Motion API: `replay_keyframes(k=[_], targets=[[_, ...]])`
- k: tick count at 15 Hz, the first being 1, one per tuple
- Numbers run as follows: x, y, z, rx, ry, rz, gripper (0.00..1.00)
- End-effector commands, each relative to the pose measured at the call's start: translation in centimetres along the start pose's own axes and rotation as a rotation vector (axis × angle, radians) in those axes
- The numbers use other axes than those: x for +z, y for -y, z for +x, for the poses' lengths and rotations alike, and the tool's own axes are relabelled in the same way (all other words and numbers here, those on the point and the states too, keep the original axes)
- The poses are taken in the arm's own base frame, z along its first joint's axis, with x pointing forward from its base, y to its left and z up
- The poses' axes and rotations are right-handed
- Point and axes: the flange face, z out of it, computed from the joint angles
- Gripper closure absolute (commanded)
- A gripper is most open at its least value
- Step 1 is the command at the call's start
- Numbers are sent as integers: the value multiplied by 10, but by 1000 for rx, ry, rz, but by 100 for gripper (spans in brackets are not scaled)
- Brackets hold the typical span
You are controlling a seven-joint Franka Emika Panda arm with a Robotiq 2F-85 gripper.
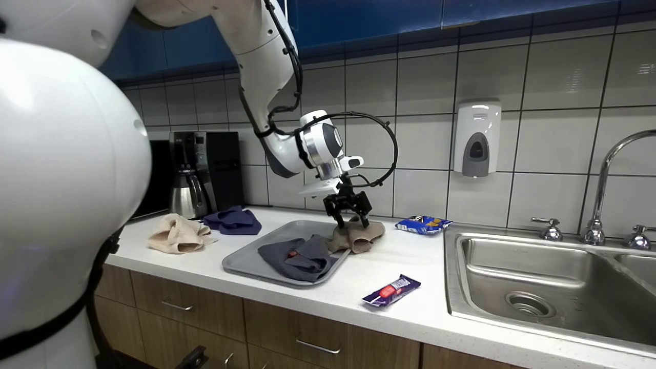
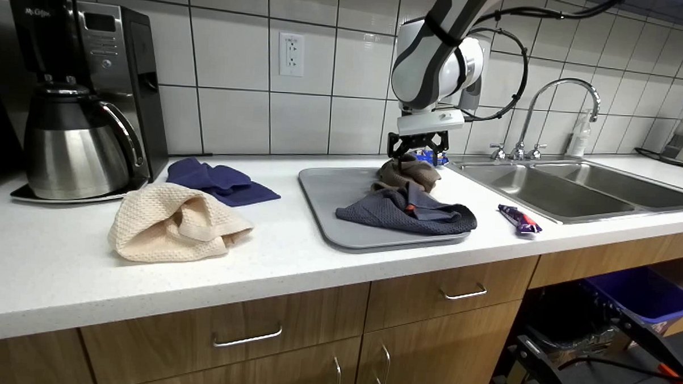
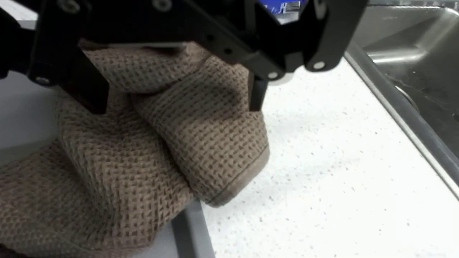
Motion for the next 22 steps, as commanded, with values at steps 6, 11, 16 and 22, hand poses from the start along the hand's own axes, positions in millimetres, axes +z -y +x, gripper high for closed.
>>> replay_keyframes(k=[6, 11, 16, 22], targets=[[21, -10, 11, 47, 15, -16, 0], [27, -3, 15, 38, 15, -11, 2], [33, 2, 14, 37, 22, -3, 46], [28, 2, 16, 39, 13, 3, 90]])
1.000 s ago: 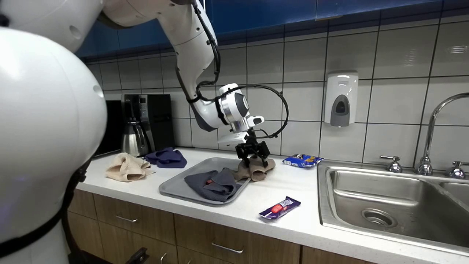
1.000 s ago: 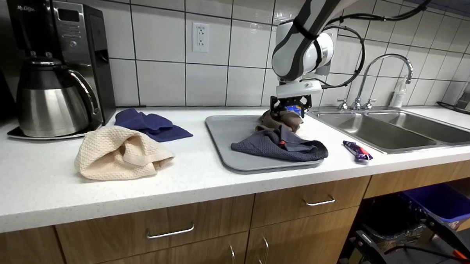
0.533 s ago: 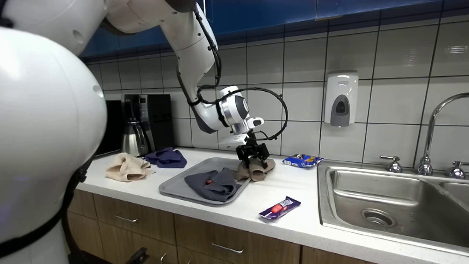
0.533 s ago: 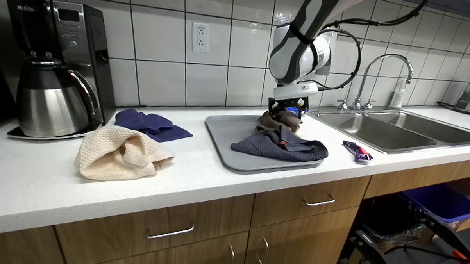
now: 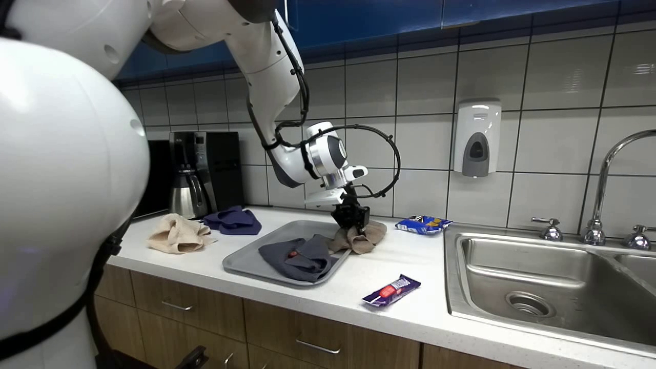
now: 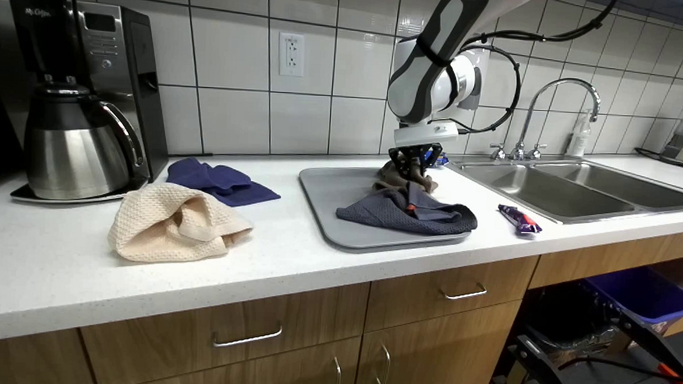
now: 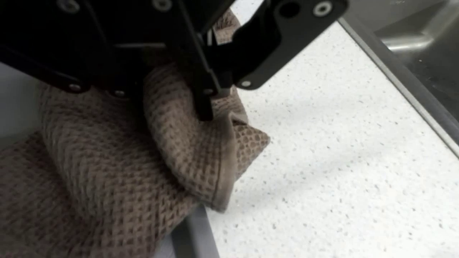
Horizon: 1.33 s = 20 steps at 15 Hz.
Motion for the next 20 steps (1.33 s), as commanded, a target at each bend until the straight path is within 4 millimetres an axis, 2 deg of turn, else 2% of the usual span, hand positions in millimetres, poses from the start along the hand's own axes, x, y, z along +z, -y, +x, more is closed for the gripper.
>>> replay_keyframes(k=[1, 5, 10, 20], targets=[[-5, -4, 7, 16, -4, 10, 98], [-10, -14, 9, 29, -17, 4, 98], [-14, -40, 14, 65, -27, -11, 98], [-7, -118, 14, 189, -17, -58, 98]])
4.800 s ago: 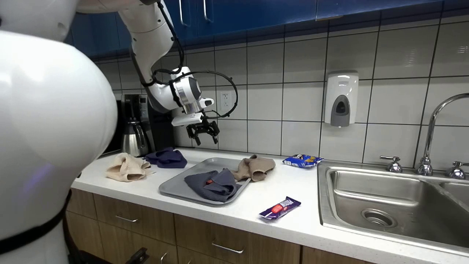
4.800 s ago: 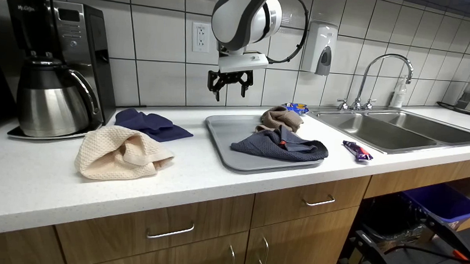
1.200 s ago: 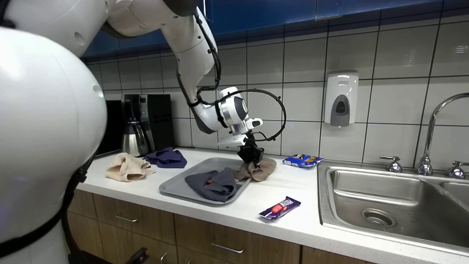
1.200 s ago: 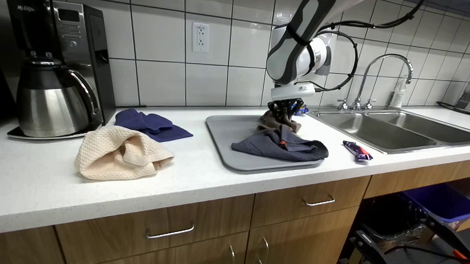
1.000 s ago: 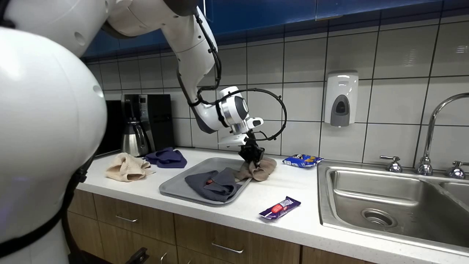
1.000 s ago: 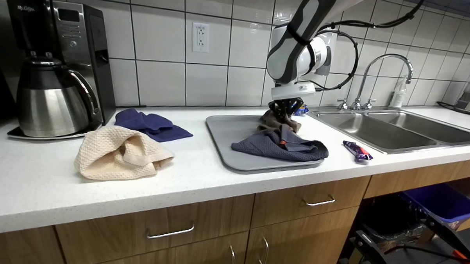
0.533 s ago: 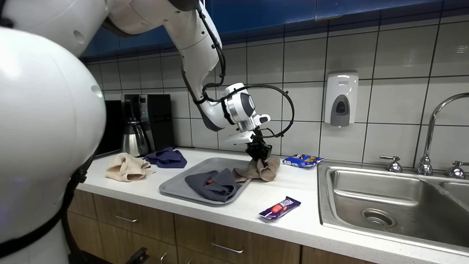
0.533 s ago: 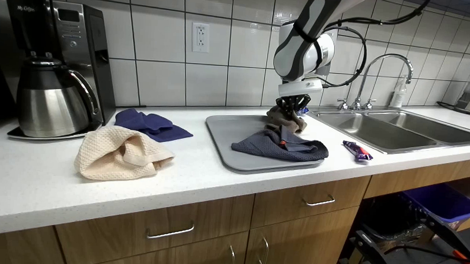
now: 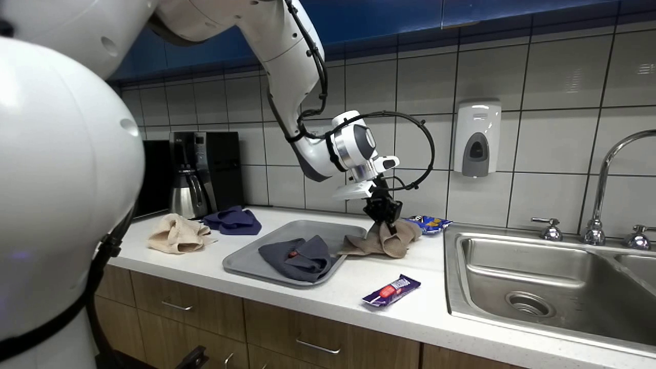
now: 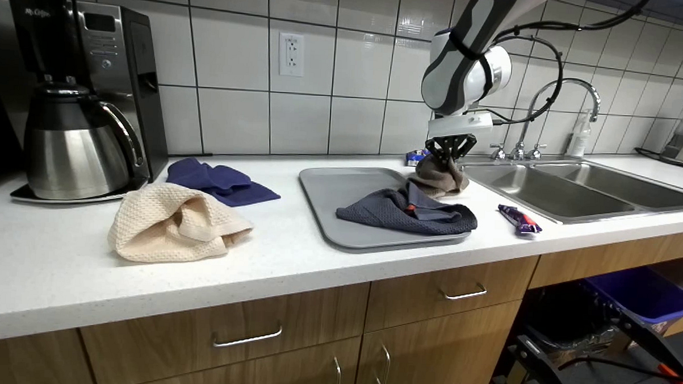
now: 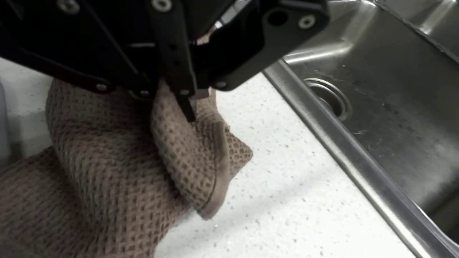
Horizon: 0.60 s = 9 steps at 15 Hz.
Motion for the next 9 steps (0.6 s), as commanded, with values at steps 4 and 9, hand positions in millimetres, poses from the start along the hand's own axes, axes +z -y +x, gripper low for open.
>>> replay_keyframes(k=[4, 9], targets=[[2, -54, -2, 103, 14, -12, 98], [11, -78, 1, 138, 25, -28, 98]])
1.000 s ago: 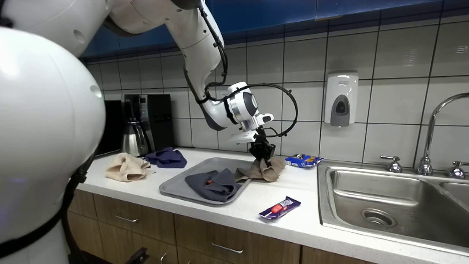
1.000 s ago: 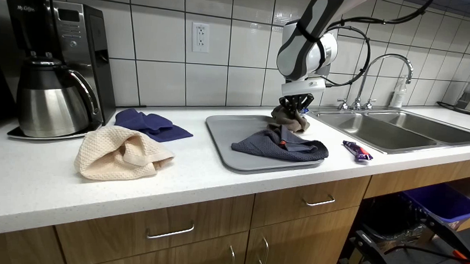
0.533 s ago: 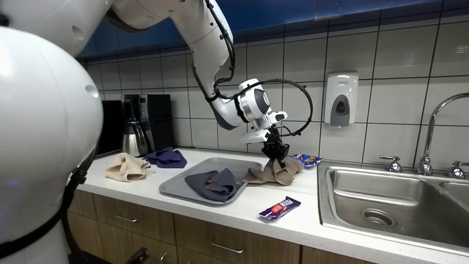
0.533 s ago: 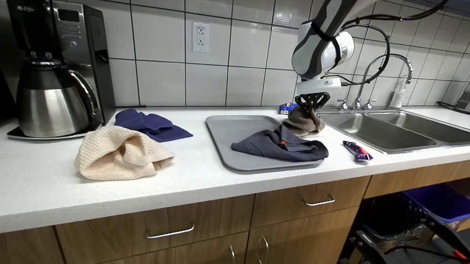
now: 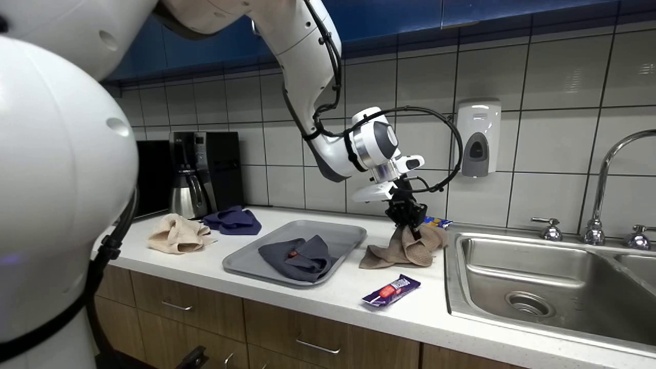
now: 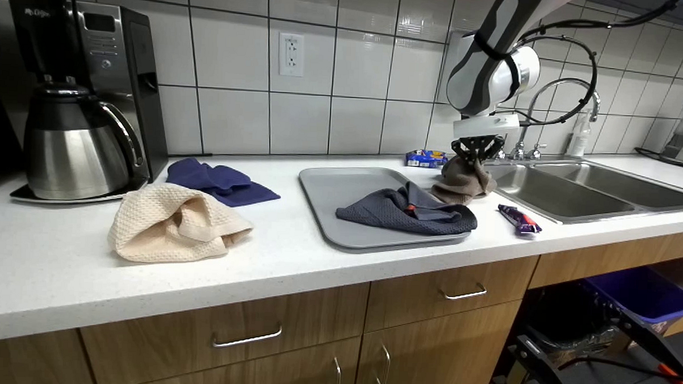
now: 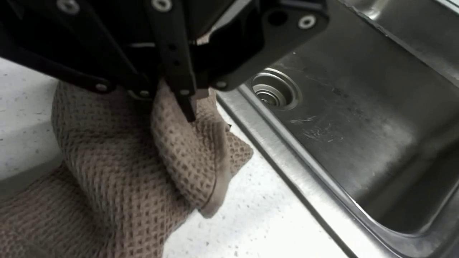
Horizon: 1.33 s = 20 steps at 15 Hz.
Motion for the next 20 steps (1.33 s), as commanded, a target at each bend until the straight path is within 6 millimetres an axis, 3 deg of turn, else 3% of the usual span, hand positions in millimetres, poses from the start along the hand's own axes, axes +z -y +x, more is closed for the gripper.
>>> replay_keyframes(k=[1, 8, 9, 11, 19, 20], targets=[[-3, -14, -1, 39, 1, 11, 98], [2, -9, -2, 30, 13, 8, 98], [2, -7, -2, 31, 20, 10, 68], [1, -4, -4, 24, 15, 9, 60], [-13, 14, -12, -16, 6, 28, 1], [-15, 17, -14, -23, 3, 31, 0]])
